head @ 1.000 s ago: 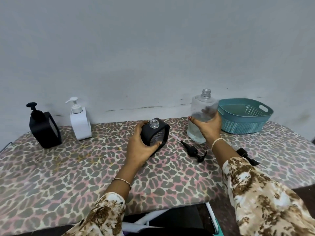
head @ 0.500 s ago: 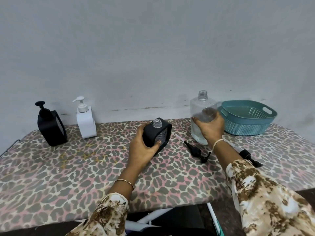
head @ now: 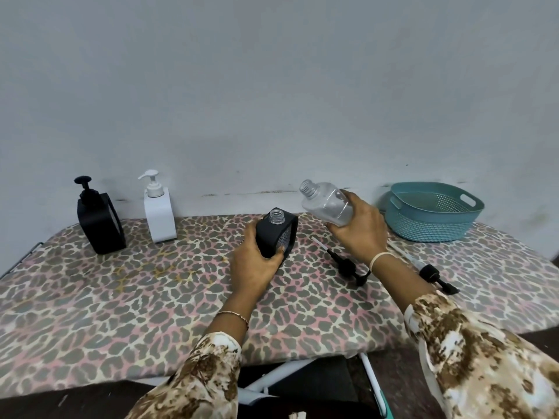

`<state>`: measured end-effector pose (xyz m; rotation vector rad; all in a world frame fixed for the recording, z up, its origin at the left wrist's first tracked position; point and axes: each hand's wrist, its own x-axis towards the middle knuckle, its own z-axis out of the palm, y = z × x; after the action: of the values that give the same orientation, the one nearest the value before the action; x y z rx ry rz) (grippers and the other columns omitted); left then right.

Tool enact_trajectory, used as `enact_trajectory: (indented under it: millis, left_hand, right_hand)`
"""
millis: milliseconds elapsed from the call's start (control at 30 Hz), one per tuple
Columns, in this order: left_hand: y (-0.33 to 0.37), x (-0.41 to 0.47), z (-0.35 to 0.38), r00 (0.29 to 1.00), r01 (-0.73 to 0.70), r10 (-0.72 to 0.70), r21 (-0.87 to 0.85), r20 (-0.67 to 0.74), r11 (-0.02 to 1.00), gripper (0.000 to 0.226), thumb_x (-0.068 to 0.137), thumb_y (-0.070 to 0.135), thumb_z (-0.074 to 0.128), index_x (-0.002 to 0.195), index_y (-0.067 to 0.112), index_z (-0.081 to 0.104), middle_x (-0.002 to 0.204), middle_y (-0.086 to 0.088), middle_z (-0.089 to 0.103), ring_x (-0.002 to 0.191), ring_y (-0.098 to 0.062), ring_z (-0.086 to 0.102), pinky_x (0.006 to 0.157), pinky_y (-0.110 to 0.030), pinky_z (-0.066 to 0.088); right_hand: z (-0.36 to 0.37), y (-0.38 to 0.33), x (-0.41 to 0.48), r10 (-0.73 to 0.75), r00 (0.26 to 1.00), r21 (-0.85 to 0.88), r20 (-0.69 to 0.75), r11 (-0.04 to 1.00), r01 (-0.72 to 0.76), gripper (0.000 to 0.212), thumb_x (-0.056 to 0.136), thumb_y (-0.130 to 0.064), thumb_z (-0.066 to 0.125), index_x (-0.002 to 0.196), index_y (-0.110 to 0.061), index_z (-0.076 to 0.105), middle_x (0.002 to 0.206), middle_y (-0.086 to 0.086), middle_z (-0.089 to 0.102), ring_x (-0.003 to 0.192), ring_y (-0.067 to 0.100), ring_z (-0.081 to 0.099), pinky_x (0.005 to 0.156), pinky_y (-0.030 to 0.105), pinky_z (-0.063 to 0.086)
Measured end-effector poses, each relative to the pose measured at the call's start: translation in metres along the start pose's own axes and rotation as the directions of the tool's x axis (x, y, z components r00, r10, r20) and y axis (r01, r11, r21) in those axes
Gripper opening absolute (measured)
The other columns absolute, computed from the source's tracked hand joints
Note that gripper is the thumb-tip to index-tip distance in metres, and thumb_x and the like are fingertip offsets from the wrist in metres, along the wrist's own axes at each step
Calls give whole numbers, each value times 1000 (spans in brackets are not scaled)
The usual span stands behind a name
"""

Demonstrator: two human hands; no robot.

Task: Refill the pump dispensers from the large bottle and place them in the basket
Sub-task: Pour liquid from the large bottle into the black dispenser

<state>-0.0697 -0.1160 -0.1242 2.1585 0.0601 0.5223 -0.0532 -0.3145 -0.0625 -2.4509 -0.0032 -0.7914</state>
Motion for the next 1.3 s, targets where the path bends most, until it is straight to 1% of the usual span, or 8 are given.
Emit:
enact_trajectory:
  millis: [67, 200, 467, 600, 733, 900, 1133, 1300]
  left_hand:
    - [1, 0, -1, 1000, 1, -1, 10, -5, 1000, 72, 74, 32, 80, 133, 27, 39, 118, -3, 66, 105, -26, 64, 90, -41, 55]
    - [2, -2, 1, 1000, -1, 2, 41, -23, 999, 71, 75, 34, 79, 133, 27, 39, 115, -5, 66, 101, -28, 65, 88, -44, 56]
    - [4, -4, 5, 998, 12, -7, 80, -59, 997, 68, 76, 36, 76, 133, 25, 39, 115, -6, 66, 100, -30, 65, 87, -41, 56]
    - [4, -4, 4, 998, 9, -4, 81, -59, 997, 70, 77, 36, 76, 134, 25, 39, 116, -7, 66, 101, -30, 65, 87, -41, 55]
    - [4, -4, 4, 998, 5, 0, 78, -58, 997, 69, 77, 36, 76, 135, 24, 39, 116, -7, 66, 101, -30, 65, 86, -38, 55]
    - [3, -3, 4, 998, -2, 6, 75, -56, 997, 70, 78, 35, 76, 136, 24, 38, 115, -7, 66, 100, -30, 65, 86, -40, 56]
    - [1, -2, 6, 998, -12, 17, 68, -60, 998, 68, 77, 35, 75, 134, 26, 38, 112, -6, 67, 97, -29, 66, 84, -41, 57]
    - [-2, -2, 6, 998, -16, 21, 75, -63, 997, 69, 77, 36, 75, 134, 27, 38, 110, -5, 68, 95, -28, 66, 81, -36, 57]
  right_hand:
    - [-2, -4, -4, -42, 999, -80, 23, 996, 44, 67, 74, -28, 79, 135, -26, 51, 108, 4, 70, 91, 26, 66, 71, 33, 53]
    - [-4, -8, -11, -107, 993, -211, 53, 971, 116, 64, 76, -18, 72, 136, -25, 49, 112, 1, 68, 94, 27, 64, 71, 36, 51]
    - [-5, -17, -16, -200, 976, -363, 89, 906, 219, 62, 76, -8, 65, 134, -21, 49, 106, 4, 68, 82, 27, 63, 58, 29, 38]
    - [-5, -23, -15, -222, 970, -429, 100, 870, 243, 61, 75, -4, 64, 132, -19, 50, 102, 4, 68, 80, 27, 62, 57, 28, 31]
    - [-6, -28, -15, -230, 966, -470, 121, 844, 260, 58, 75, -4, 63, 129, -18, 50, 102, 5, 68, 81, 28, 62, 57, 29, 31]
    - [-8, -30, -14, -221, 966, -482, 134, 837, 258, 56, 75, -5, 64, 128, -18, 50, 102, 5, 67, 82, 29, 62, 57, 30, 32]
    - [-11, -32, -11, -252, 958, -513, 135, 809, 285, 54, 76, -1, 60, 127, -17, 51, 99, 7, 66, 81, 30, 61, 57, 30, 32]
    - [-13, -32, -9, -274, 951, -525, 143, 794, 307, 54, 74, 3, 57, 124, -16, 53, 99, 7, 67, 79, 30, 61, 55, 30, 34]
